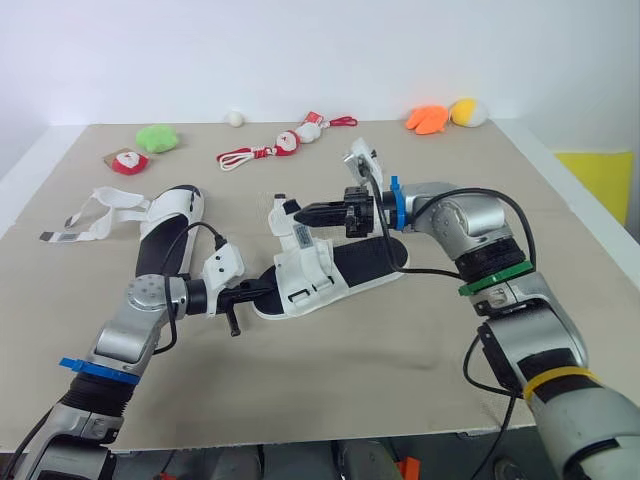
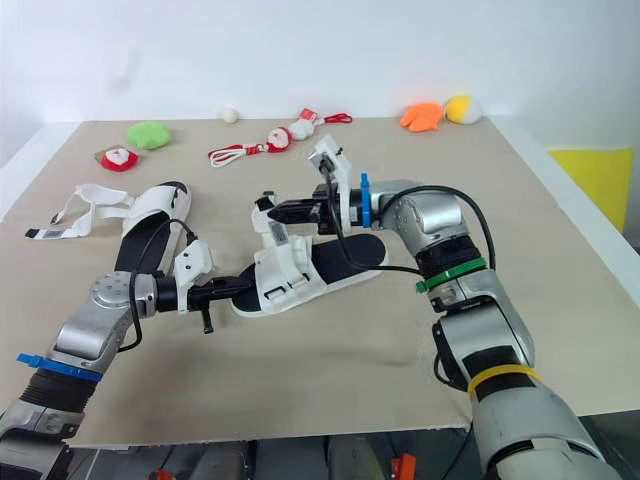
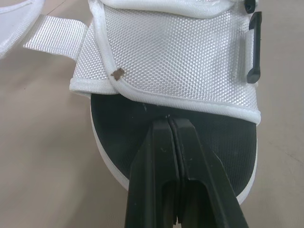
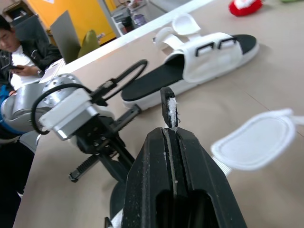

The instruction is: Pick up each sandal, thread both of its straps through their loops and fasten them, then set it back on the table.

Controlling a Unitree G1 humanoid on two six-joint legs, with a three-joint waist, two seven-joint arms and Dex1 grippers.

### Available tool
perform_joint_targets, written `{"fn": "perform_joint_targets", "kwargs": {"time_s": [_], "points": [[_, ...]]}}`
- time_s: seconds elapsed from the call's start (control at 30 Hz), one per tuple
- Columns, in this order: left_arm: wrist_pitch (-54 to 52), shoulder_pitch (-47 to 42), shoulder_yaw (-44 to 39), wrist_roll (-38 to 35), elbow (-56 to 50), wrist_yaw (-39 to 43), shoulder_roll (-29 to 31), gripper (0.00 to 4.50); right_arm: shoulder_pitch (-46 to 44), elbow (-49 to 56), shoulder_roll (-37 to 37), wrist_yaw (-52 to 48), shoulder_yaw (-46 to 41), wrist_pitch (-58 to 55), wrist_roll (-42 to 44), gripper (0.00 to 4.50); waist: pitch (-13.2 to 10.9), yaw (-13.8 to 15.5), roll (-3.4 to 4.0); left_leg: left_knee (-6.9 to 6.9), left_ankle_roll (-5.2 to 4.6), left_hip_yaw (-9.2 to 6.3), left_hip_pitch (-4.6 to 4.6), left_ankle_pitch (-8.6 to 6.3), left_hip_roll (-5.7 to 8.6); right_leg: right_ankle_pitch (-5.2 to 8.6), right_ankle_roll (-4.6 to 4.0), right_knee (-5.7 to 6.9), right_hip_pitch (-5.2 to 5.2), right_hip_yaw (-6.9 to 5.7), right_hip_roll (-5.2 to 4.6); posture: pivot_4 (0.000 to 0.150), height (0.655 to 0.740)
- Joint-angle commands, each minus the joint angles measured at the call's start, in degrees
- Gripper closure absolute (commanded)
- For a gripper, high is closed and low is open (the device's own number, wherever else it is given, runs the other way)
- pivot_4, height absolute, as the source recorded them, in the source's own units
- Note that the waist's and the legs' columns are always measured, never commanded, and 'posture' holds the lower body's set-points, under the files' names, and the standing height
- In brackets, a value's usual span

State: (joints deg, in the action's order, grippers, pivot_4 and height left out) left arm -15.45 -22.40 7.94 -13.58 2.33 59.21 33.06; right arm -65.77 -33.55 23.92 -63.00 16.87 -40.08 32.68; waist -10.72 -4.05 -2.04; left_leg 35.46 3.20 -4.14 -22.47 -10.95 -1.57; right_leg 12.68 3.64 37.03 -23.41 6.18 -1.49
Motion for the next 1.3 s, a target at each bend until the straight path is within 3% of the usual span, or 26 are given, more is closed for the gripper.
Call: {"fn": "perform_joint_targets", "kwargs": {"time_s": [0.03,0.57,1.3], "points": [[-1.77,1.62,2.81,1.87,1.16,0.37,0.17,4.50,-3.32,-1.92,-0.88,-1.25,-2.67,0.87,-2.91,4.46,0.00,0.00,0.01,0.00,0.00,0.00,0.00,0.00,0.00,0.00,-0.01,0.00,0.00,0.00,0.01,0.150,0.7400],[-1.87,1.39,2.97,1.83,1.10,0.48,-0.02,4.50,-9.62,-15.75,-5.44,-0.95,-5.41,-1.30,-13.07,4.46,-0.01,-0.08,0.06,-0.01,0.01,-0.01,-0.02,0.00,0.01,0.00,0.00,0.00,-0.02,0.00,0.01,0.150,0.7400],[-2.14,1.51,2.96,1.84,0.71,0.14,-0.22,4.50,-9.15,-22.53,-7.76,0.99,-3.01,4.89,-26.53,4.46,-0.01,-0.15,0.07,-0.01,0.02,0.00,-0.02,-0.01,0.01,0.02,-0.01,-0.01,-0.01,0.00,0.00,0.150,0.7400]]}}
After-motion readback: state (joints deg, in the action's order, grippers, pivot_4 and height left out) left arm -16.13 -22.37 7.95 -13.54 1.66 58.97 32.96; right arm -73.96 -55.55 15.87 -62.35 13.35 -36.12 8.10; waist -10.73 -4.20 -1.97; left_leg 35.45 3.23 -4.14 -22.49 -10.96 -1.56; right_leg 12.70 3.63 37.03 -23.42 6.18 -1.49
